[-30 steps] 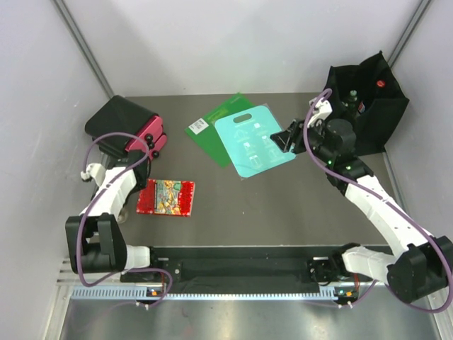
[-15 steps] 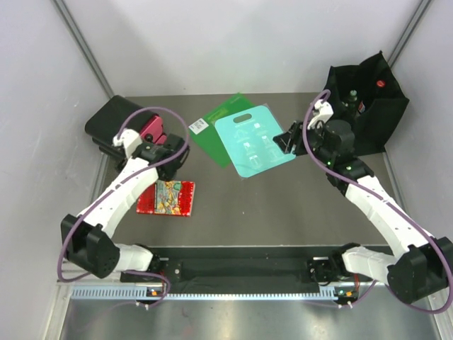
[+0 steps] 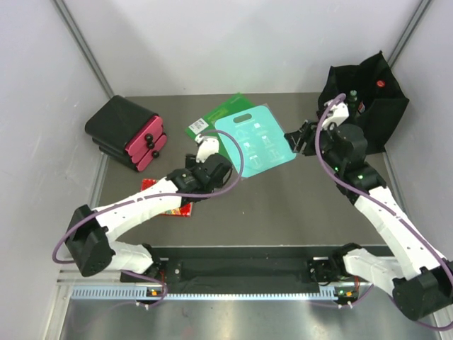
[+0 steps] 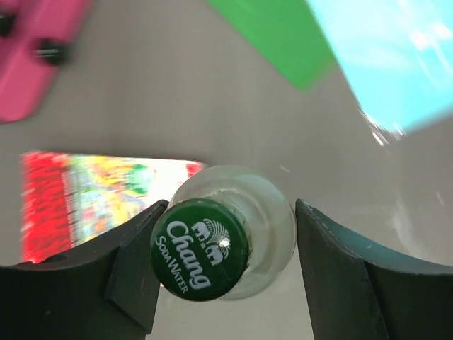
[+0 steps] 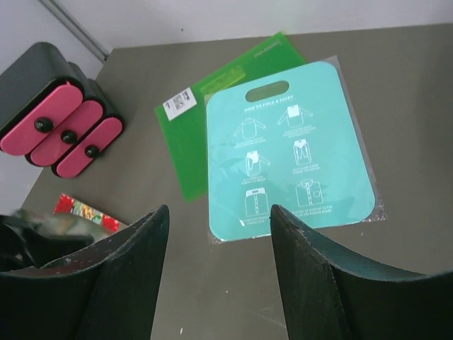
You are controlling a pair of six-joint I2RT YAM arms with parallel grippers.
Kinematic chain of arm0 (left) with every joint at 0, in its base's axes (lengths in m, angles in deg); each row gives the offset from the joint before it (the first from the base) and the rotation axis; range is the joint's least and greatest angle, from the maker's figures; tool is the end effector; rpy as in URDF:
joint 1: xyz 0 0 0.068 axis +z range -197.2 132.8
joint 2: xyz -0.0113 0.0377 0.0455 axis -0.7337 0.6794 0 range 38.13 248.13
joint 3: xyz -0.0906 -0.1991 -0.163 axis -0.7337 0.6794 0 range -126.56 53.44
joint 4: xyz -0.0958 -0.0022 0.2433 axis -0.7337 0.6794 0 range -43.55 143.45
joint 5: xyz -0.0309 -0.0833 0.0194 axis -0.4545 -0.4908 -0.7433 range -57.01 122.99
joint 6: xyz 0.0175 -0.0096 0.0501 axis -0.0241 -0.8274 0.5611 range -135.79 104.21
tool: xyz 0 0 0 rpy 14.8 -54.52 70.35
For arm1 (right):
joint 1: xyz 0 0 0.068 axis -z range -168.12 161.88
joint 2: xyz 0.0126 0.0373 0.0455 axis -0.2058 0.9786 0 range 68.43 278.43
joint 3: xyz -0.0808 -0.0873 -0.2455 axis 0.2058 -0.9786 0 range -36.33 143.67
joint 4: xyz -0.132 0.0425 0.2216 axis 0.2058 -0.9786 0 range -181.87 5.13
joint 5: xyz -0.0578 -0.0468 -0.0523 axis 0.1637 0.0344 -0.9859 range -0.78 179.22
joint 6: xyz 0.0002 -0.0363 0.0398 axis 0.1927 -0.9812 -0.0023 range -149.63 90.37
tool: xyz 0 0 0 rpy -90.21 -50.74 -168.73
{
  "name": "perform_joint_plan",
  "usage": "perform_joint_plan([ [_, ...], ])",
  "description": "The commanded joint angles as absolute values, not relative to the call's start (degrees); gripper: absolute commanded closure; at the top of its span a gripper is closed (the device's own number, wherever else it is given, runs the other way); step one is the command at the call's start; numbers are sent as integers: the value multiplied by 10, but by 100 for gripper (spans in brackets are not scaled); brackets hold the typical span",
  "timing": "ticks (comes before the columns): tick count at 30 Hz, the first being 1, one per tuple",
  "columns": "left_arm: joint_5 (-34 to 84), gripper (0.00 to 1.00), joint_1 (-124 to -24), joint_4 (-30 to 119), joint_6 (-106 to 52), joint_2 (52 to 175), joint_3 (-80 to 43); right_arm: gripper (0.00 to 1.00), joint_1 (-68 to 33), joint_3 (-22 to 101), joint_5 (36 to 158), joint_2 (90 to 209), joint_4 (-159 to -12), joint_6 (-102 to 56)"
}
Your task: Place the beverage into the canvas bag
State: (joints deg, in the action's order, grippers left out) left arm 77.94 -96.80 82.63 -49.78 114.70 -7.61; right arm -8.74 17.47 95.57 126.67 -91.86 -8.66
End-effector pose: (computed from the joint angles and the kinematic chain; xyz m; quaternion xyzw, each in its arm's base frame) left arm 0.1957 -0.1911 0.2847 -0.0058 0.8819 0.0673 0.4666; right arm 0.2206 0.0872 0.3572 -0.0327 0.7729 0.2645 0.5758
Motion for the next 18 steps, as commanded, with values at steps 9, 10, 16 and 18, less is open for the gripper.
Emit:
perform_joint_plan([
  [9,547,100,-1012,573,-332,1171,-26,41,-94,146,922,1205,-913,-97],
  [10,540,100,-1015,556,-326,1171,-19,41,-94,145,923,1205,-916,-97],
  [16,487,100,-1022,525,-304,1184,6,41,-95,130,928,1198,-919,-96],
  [18,476,95,-1023,527,-301,1186,8,41,-96,123,933,1197,-923,-95],
])
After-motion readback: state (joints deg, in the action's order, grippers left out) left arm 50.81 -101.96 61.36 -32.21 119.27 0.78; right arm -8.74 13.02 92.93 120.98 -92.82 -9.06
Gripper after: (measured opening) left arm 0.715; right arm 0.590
